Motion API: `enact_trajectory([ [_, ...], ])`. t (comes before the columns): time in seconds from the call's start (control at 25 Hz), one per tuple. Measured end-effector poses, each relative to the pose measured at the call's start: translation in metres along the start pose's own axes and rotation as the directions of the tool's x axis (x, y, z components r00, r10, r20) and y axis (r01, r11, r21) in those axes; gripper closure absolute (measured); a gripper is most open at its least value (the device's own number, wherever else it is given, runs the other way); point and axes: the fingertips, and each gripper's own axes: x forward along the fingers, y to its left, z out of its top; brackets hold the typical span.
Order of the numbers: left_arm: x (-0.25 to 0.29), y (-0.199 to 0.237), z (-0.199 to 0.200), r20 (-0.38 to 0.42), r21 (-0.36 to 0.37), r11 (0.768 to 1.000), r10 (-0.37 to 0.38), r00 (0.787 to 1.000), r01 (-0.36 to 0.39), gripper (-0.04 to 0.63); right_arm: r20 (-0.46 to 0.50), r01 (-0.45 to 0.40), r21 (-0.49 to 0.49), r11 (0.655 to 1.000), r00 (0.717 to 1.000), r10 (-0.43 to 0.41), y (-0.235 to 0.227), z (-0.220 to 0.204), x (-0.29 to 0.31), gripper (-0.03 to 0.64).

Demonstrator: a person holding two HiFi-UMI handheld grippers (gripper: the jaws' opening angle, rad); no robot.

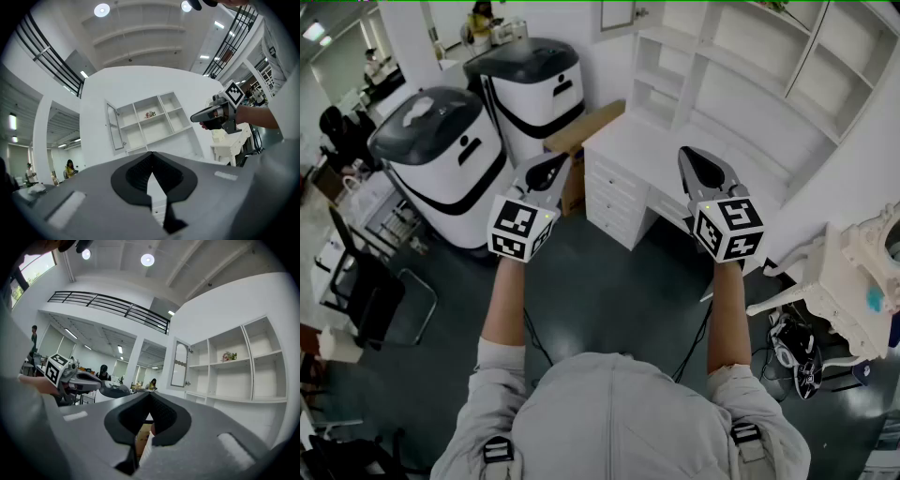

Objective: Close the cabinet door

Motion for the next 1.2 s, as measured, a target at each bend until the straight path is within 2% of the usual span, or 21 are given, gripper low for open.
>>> enact_trajectory([
  [0.32,0.007,0.001,0.006,0.012,-0.01,1.0,0.009,1.0,-0.009,0.578,0.022,-0.034,0.038,0.999,0.999,0.033,-0.008,-0.001,0.006,0.615],
  [0.6,0.018,-0.011,-0.002,-0.022,-0.015,1.0,0.017,1.0,-0.018,0.577,-0.001,-0.048,0.075,0.996,0.999,0.048,-0.026,-0.019,0.003,0.614],
  [0.8,0.027,-0.024,0.001,0.006,-0.023,1.0,-0.002,1.0,0.002,0.577,-0.008,-0.092,0.065,0.994,0.996,0.092,-0.033,-0.029,0.005,0.614],
  [1.2,0.048,-0.025,-0.02,-0.072,-0.036,0.995,0.085,0.994,-0.088,0.577,0.007,-0.13,0.09,0.987,0.992,0.13,-0.057,-0.047,0.023,0.614],
])
